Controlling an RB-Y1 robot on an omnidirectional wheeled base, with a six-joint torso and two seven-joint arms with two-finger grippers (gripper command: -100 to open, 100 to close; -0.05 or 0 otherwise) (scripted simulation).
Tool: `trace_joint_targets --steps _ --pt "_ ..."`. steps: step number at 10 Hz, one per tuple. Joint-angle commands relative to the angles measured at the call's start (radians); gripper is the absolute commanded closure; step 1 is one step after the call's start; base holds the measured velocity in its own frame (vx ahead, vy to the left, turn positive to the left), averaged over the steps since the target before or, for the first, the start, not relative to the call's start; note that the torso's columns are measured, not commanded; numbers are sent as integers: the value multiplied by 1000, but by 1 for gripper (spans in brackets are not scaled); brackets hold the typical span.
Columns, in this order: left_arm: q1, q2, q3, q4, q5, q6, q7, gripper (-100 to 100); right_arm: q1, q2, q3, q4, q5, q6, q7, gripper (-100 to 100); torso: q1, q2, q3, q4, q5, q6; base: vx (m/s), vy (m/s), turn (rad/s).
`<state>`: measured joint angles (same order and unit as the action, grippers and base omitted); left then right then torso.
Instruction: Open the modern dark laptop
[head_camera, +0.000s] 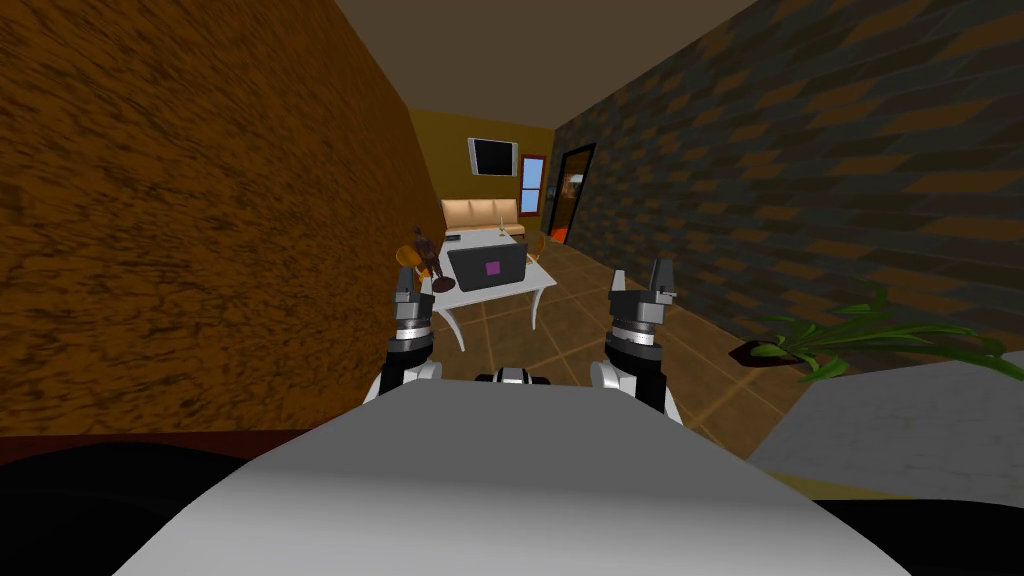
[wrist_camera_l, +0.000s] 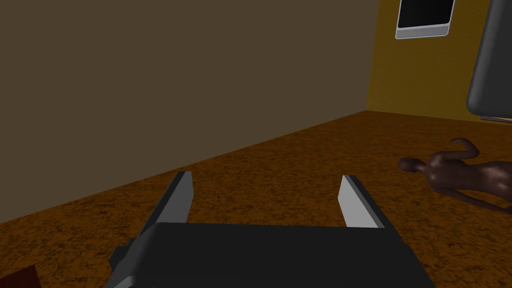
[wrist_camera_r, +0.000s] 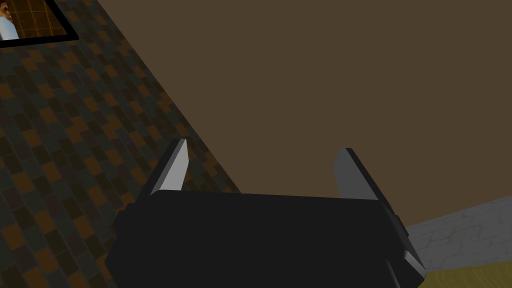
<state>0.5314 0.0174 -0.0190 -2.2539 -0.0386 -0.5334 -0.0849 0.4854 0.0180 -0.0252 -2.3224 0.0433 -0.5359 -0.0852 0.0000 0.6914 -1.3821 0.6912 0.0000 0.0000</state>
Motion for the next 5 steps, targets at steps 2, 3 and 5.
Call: trace_joint_targets --steps 2,3,5 --pt "3 68 5 -12 -3 39 6 -100 0 0 0 0 0 0 0 0 1 42 -89 43 0 0 25 21 -38" --pt "5 94 10 -24 -7 76 12 -100 0 0 0 1 0 0 0 0 1 45 -94 45 0 0 35 43 -61" --pt "8 113 15 -38 -11 120 19 -100 0 0 0 1 0 0 0 0 1 45 -95 46 0 0 69 51 -90"
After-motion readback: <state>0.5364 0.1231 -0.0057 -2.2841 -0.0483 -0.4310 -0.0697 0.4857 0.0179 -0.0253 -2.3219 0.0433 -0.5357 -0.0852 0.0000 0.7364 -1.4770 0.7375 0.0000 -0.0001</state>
